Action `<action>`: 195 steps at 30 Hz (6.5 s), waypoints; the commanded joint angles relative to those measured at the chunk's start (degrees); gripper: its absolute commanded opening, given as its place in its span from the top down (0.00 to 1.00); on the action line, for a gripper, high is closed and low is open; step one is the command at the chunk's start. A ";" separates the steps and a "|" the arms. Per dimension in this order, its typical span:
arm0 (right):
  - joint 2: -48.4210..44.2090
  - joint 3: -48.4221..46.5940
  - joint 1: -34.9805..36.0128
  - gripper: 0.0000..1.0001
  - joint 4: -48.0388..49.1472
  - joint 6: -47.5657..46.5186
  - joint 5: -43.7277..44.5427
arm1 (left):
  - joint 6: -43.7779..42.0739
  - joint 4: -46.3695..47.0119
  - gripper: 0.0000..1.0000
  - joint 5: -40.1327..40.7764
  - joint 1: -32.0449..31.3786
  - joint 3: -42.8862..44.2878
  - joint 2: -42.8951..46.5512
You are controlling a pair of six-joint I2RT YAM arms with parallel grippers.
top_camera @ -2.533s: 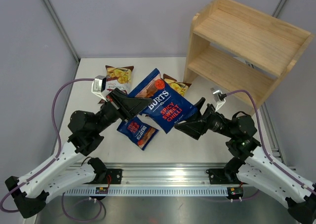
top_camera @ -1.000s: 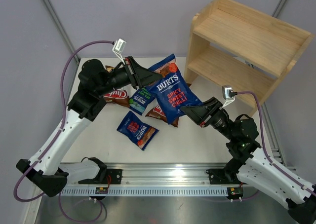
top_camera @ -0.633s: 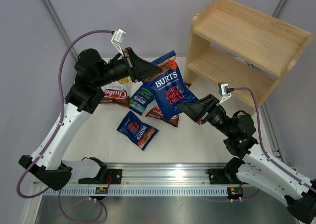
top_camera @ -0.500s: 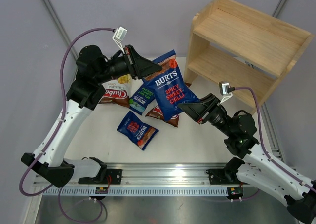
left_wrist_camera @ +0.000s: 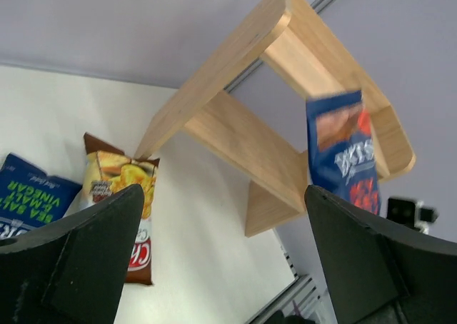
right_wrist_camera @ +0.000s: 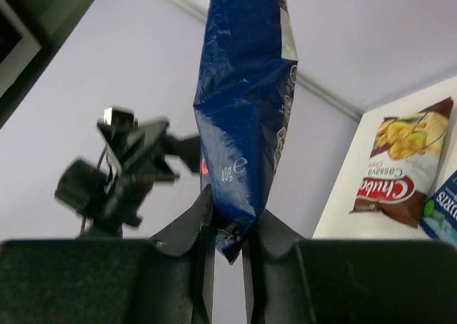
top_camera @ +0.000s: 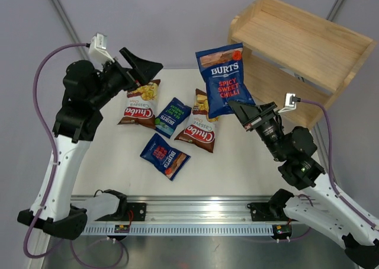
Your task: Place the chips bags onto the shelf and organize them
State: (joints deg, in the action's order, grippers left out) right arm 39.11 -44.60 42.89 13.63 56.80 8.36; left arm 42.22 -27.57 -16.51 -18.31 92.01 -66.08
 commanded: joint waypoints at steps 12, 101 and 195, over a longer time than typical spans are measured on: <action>16.51 -27.27 0.35 1.00 -9.41 1.13 43.91 | -18.22 -17.51 0.01 6.06 -0.06 -23.36 23.52; 40.08 -51.91 -18.02 0.00 -36.58 23.91 17.60 | -15.08 -13.91 0.01 10.97 -0.24 -46.04 33.30; 34.37 17.09 9.14 0.18 75.76 -2.75 -26.28 | 55.96 54.65 1.00 15.46 -22.47 -64.67 37.69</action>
State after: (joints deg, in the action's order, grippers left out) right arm 75.59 -25.17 51.51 73.10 56.27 -17.58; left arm 96.20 23.68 -3.16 -39.38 28.27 -28.93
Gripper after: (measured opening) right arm 0.863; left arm 0.005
